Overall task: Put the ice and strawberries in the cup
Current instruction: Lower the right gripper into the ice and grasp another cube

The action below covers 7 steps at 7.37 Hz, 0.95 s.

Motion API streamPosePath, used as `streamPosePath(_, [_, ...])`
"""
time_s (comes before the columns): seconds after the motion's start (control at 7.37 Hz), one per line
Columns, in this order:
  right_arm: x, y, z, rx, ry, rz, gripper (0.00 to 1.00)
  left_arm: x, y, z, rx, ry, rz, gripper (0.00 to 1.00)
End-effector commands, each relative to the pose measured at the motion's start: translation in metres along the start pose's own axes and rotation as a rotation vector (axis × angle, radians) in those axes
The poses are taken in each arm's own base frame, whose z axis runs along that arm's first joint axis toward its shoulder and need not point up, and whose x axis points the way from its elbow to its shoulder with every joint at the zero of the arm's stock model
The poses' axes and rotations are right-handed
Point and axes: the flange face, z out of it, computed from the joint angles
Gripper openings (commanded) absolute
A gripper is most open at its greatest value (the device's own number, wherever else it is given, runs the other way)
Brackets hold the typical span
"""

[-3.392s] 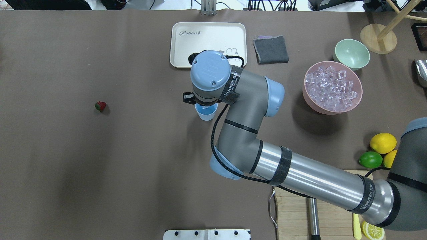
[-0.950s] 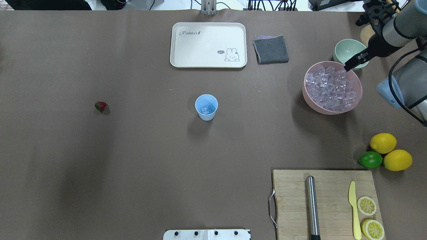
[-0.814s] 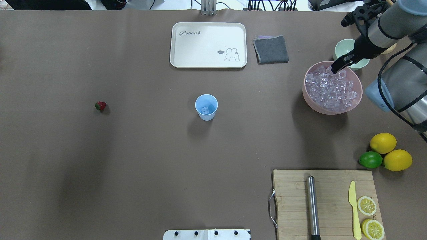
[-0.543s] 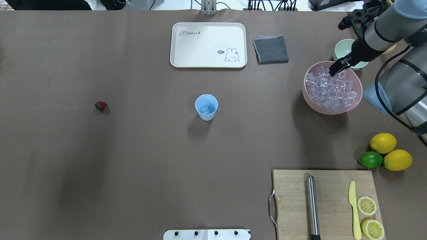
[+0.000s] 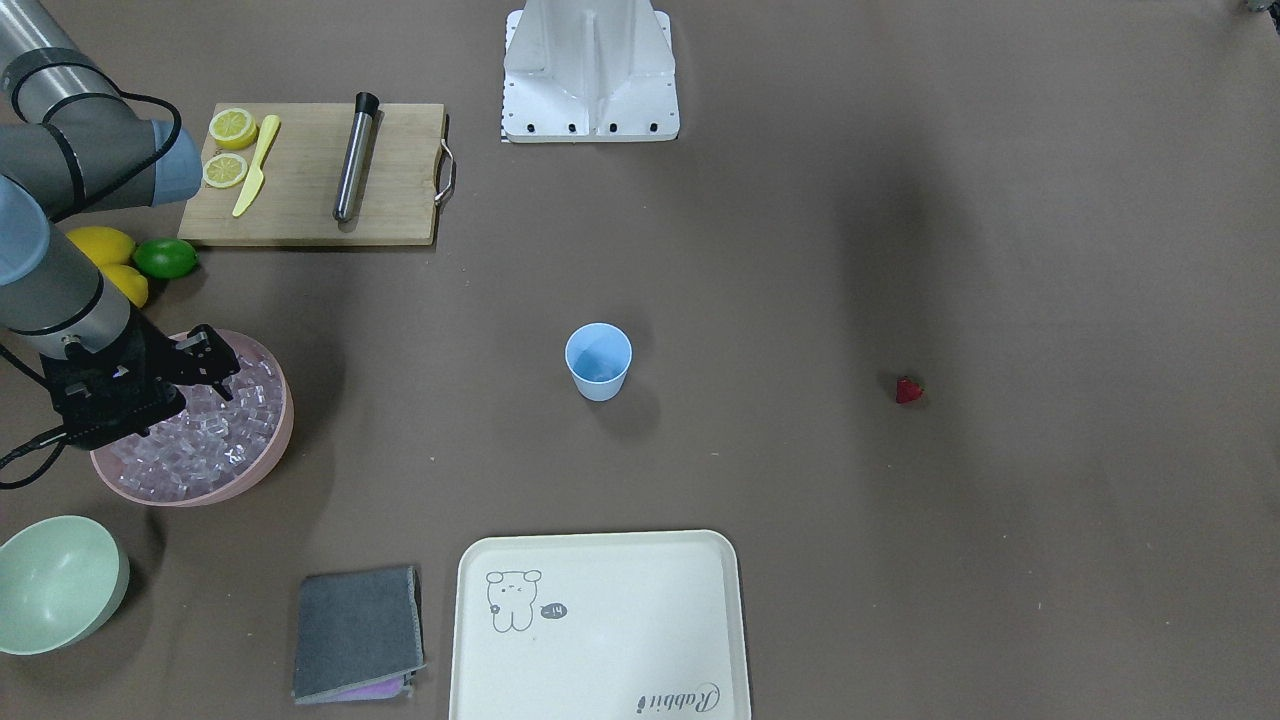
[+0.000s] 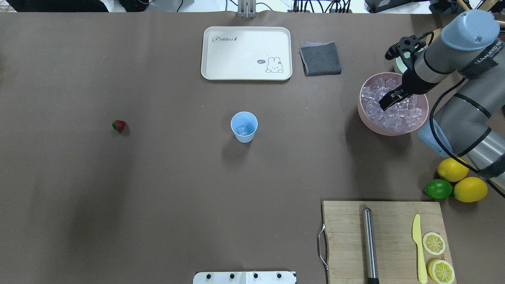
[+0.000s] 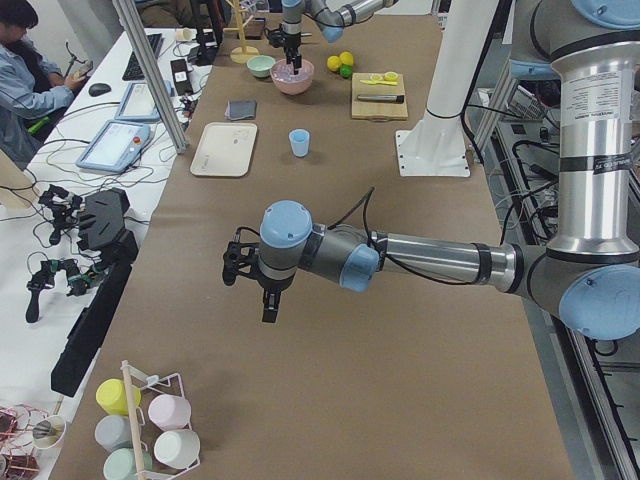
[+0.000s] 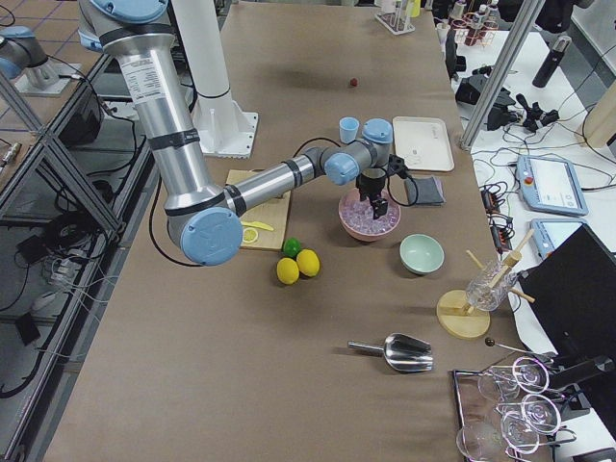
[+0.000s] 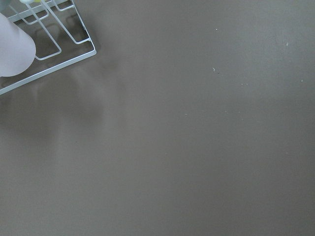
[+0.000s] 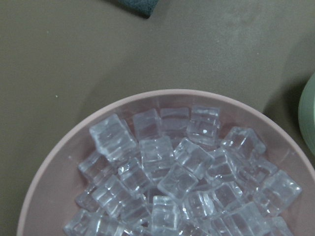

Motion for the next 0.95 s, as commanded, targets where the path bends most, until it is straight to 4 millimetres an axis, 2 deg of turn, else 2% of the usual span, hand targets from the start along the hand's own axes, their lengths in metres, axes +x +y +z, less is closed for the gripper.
streamPosePath(0.0, [-0.004, 0.001, 0.008, 0.001, -0.007, -0.013, 0.89, -0.002, 0.0, 0.002, -0.003, -0.003, -0.001, 0.98])
streamPosePath(0.14, [-0.001, 0.001, 0.017, 0.005, -0.009, -0.018, 0.88, -0.001, -0.001, 0.002, -0.003, -0.002, 0.0, 0.98])
streamPosePath(0.41, [-0.002, 0.002, 0.02, 0.004, -0.012, -0.02, 0.88, -0.001, 0.0, 0.002, -0.002, -0.002, 0.001, 0.98])
streamPosePath(0.68, [-0.006, 0.002, 0.018, 0.008, -0.018, 0.026, 0.7, -0.001, 0.0, 0.002, -0.003, -0.003, 0.001, 0.98])
streamPosePath(0.81, [-0.011, 0.002, 0.02, 0.005, -0.021, 0.026, 0.66, -0.001, -0.002, 0.002, -0.002, -0.003, 0.003, 0.98])
